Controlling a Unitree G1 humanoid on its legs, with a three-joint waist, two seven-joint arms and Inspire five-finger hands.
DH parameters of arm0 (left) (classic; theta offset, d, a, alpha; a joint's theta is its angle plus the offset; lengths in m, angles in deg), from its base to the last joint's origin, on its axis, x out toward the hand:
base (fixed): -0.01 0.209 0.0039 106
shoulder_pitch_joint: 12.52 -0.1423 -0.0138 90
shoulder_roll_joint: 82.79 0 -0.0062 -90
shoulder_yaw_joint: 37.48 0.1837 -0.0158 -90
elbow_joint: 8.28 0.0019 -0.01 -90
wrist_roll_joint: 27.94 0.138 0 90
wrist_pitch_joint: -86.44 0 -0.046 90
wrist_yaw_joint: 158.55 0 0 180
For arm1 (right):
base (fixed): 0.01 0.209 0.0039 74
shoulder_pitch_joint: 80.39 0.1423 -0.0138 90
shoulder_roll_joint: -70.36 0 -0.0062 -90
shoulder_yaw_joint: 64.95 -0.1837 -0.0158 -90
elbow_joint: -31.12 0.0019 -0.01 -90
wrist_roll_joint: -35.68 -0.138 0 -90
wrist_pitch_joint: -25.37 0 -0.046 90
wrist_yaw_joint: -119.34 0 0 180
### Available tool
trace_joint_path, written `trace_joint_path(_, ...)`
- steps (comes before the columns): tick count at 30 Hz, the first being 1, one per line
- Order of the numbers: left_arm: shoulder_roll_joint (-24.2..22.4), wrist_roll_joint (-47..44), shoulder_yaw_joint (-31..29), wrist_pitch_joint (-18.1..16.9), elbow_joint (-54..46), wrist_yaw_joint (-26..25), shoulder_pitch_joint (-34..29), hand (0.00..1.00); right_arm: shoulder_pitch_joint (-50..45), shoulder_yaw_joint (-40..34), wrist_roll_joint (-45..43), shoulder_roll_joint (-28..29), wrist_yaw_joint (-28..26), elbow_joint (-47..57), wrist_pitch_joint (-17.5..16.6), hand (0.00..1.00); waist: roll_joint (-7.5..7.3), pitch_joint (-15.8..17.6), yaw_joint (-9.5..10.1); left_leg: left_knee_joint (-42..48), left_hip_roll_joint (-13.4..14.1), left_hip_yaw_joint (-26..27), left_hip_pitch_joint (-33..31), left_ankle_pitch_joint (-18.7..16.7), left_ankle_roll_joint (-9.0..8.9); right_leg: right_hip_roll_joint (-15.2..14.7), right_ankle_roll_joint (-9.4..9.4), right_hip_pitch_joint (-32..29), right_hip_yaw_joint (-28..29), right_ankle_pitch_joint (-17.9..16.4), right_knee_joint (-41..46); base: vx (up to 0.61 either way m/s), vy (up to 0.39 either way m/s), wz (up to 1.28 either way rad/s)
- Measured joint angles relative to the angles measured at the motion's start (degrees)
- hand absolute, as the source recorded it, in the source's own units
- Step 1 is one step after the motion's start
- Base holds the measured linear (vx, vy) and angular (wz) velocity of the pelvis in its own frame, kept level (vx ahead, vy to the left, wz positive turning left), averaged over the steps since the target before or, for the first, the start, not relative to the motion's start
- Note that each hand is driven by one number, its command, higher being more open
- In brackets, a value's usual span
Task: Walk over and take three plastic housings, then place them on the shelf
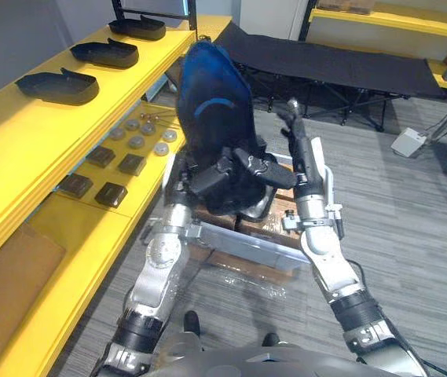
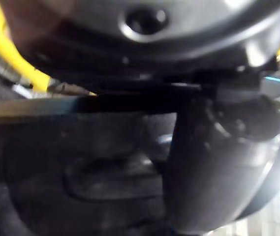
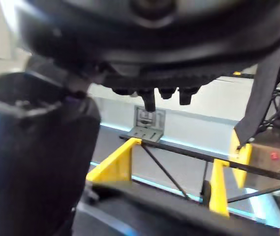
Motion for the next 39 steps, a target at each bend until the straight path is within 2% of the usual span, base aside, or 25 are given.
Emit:
trace_joint_path(5, 0.5, 8.9, -5.8, -0.5, 0.1, -5.7, -7.7, 0.0, -8.5, -5.6, -12.3, -0.5, -8.6, 7.5, -6.9, 1.0, -0.05, -0.2, 0.03, 0.0, -0.1, 0.3, 0.0, -0.5, -0.27, -0.1, -0.03, -0.2, 0.2, -0.3, -0.2, 0.01, 0.0, -0.01)
trace_joint_path(8, 0.4, 10.6, -8.5, -0.5, 0.1, -7.4, -11.9, 0.0, -15.2, -10.0, -19.4, -0.2, -16.4, 9.0, -8.4, 1.0, -0.02, -1.1, -0.17, 0.0, 0.0, 1.1, -0.5, -0.9, -0.43, -0.1, -0.03, -1.1, 1.0, -0.4, -0.2, 0.03, 0.001, -0.11)
trace_joint_path(10, 0.4, 10.6, -9.7, -0.5, 0.1, -8.0, -13.2, 0.0, -18.3, -12.1, -22.8, 1.1, -19.8, 9.0, -8.4, 1.0, 0.21, -1.8, -1.02, 0.0, 0.0, 1.3, -1.0, -0.9, -0.41, -0.1, -0.03, -1.7, 1.1, -0.4, -0.2, 0.04, -0.001, -0.07)
trace_joint_path(13, 0.0, 9.9, -10.4, -1.7, 0.2, -7.9, -13.9, 0.0, -22.9, -14.4, -23.7, 2.9, -21.6, 9.0, -8.2, 1.0, 0.87, -2.2, -1.56, 0.0, 0.0, 2.3, -1.0, -1.1, -0.43, -0.1, -0.04, -2.3, 2.0, -0.3, -0.2, 0.02, 0.0, -0.16)
trace_joint_path(16, -0.2, 5.1, -10.5, -5.7, 0.2, -6.3, -15.8, 0.0, -28.6, -16.2, -20.0, 4.1, -19.1, 8.6, -6.1, 1.0, 1.69, -3.4, -2.82, 0.0, 0.1, 3.2, -1.0, -1.5, -0.51, -0.1, -0.03, -2.8, 2.9, -0.3, -0.2, 0.03, -0.001, -0.16)
trace_joint_path(18, -0.4, 1.9, -10.7, -8.4, -0.4, -4.0, -16.1, 0.0, -31.6, -17.7, -6.9, 4.0, -10.1, 6.3, -2.0, 1.0, 2.1, -3.8, -3.16, 0.0, 0.2, 4.0, -0.9, -1.8, -0.66, -0.1, -0.03, -3.2, 3.8, -0.4, -0.2, 0.02, 0.002, -0.19)
trace_joint_path(19, -0.5, 0.9, -10.7, -8.9, -0.9, -3.3, -16.3, 0.0, -32.1, -17.9, -5.5, 4.0, -8.4, 5.6, -0.4, 1.0, 2.13, -3.8, -3.27, 0.0, 0.2, 4.2, -0.8, -1.8, -0.67, -0.1, -0.03, -3.2, 3.9, -0.4, -0.2, 0.01, 0.005, -0.13)
trace_joint_path(22, -1.2, -3.2, -10.7, -11.6, -5.4, 0.3, -19.5, 0.0, -34.4, -18.0, -4.9, 5.6, -3.3, 1.9, 5.5, 1.0, 2.5, -4.0, -4.29, 0.0, 0.5, 4.5, -0.7, -2.0, -0.77, 0.0, -0.15, -3.3, 4.1, -0.5, 0.0, 0.02, -0.007, -0.05)
trace_joint_path(27, -1.3, -3.8, -11.7, -11.7, -6.9, -1.0, -21.2, 0.0, -34.1, -17.8, -8.2, 6.0, -2.8, 0.9, 6.8, 1.0, 3.45, -4.6, -4.05, 0.0, 0.6, 4.2, -0.7, -2.0, -0.87, 0.0, -0.14, -3.1, 3.7, -0.6, -0.1, 0.0, -0.003, 0.03)
trace_joint_path(32, -2.0, -3.4, -15.2, -11.7, -9.8, -3.8, -22.5, 0.0, -31.5, -15.7, -9.3, 5.9, -2.5, -2.5, 6.8, 1.0, 3.54, -4.8, -2.21, 0.0, -0.2, -1.5, -2.5, -1.4, -1.09, -0.2, 0.06, -1.5, -2.8, -1.5, -0.2, -0.01, -0.002, 0.57)
trace_joint_path(34, -3.1, -3.4, -18.8, -11.6, -13.0, -4.7, -24.3, 0.0, -29.5, -12.8, -9.3, 5.5, -2.3, -4.1, 7.1, 1.0, 3.63, -4.8, 0.03, 0.0, -0.5, -4.4, -3.5, -0.7, -1.0, -0.1, 0.13, -0.7, -6.1, -2.0, -0.2, 0.01, -0.025, 0.71)
trace_joint_path(37, -4.7, -5.9, -22.3, -11.6, -14.5, -4.9, -27.8, 0.0, -26.7, -9.5, -9.0, 5.4, -2.1, -5.6, 7.5, 1.0, 3.95, -5.0, 2.19, 0.1, -1.3, -8.0, -4.2, 0.0, -0.82, -0.2, 0.59, 1.3, -10.6, -2.5, 0.1, 0.04, -0.023, 0.71)
trace_joint_path(38, -4.9, -6.3, -22.6, -11.6, -14.5, -4.9, -28.3, 0.0, -26.2, -9.3, -8.9, 5.4, -2.0, -5.8, 7.6, 1.0, 3.99, -5.0, 2.48, 0.1, -1.4, -8.2, -4.4, 0.1, -0.78, -0.2, 0.74, 1.5, -11.3, -2.6, 0.1, 0.03, -0.007, 1.11)
trace_joint_path(39, -5.5, -8.7, -23.4, -11.6, -14.6, -3.4, -29.6, 0.0, -25.0, -9.1, -6.9, 5.5, -1.5, -6.4, 7.9, 1.0, 4.14, -5.1, 2.86, 0.1, -0.9, -4.8, -5.6, -0.3, -0.07, -0.3, 1.1, 3.1, -15.4, -2.8, 0.1, 0.02, 0.006, 1.15)
